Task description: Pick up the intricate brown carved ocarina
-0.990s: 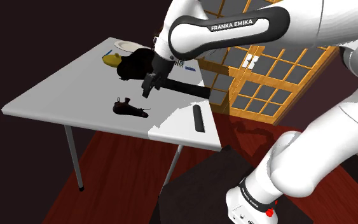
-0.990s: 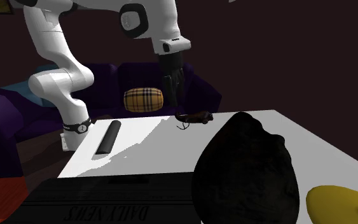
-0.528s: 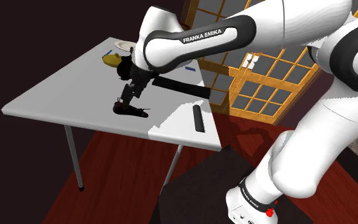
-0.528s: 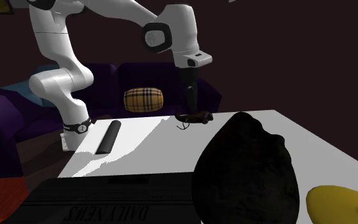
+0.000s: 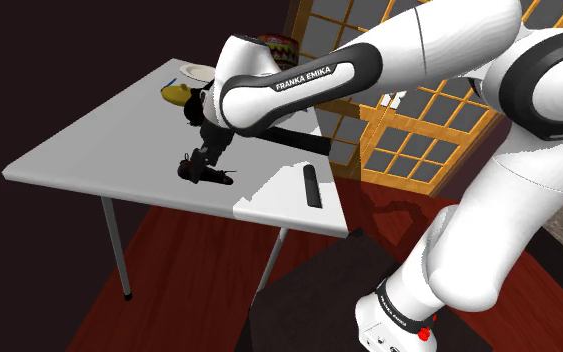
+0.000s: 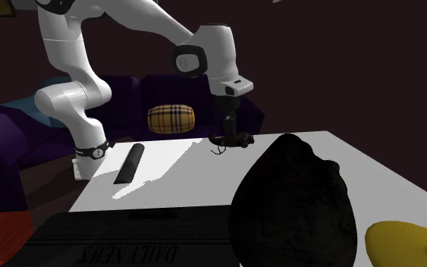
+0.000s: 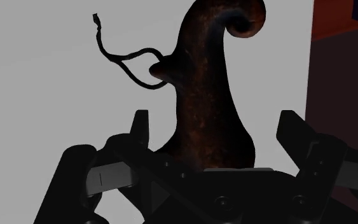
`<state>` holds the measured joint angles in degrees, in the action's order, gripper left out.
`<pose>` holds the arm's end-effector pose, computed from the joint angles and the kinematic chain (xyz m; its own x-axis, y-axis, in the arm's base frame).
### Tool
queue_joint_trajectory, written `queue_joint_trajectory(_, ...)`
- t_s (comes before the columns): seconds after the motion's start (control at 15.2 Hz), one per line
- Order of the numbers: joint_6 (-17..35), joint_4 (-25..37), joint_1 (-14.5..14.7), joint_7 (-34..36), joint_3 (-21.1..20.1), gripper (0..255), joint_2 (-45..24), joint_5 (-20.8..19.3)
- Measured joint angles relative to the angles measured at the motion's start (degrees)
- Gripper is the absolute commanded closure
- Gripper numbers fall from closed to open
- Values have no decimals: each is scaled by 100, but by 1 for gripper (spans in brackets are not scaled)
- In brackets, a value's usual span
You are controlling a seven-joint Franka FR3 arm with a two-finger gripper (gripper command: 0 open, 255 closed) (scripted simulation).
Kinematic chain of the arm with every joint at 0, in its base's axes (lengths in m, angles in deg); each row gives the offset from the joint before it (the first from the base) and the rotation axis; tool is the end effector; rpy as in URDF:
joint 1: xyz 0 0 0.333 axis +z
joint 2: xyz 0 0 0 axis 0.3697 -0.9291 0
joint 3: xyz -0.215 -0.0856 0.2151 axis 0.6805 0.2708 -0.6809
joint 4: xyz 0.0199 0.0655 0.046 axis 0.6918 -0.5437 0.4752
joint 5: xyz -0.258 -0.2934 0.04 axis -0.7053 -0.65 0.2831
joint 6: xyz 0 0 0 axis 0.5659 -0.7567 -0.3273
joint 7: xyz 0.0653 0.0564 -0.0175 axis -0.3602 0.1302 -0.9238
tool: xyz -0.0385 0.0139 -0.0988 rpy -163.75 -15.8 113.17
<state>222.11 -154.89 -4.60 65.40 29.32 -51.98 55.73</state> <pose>0.5001 0.2680 0.3804 0.8075 0.5620 0.1791 0.5798 -0.8120 -0.0665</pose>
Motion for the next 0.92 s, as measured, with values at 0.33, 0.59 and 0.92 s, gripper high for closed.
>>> queue_joint_trajectory(0.33, 41, -24, 1, -1, -1, 255, -9, 0)
queue_joint_trajectory(0.59, 43, -23, 2, -1, -1, 255, -8, 0)
queue_joint_trajectory(0.92, -105, 49, 0, 7, -1, 255, 62, 5)
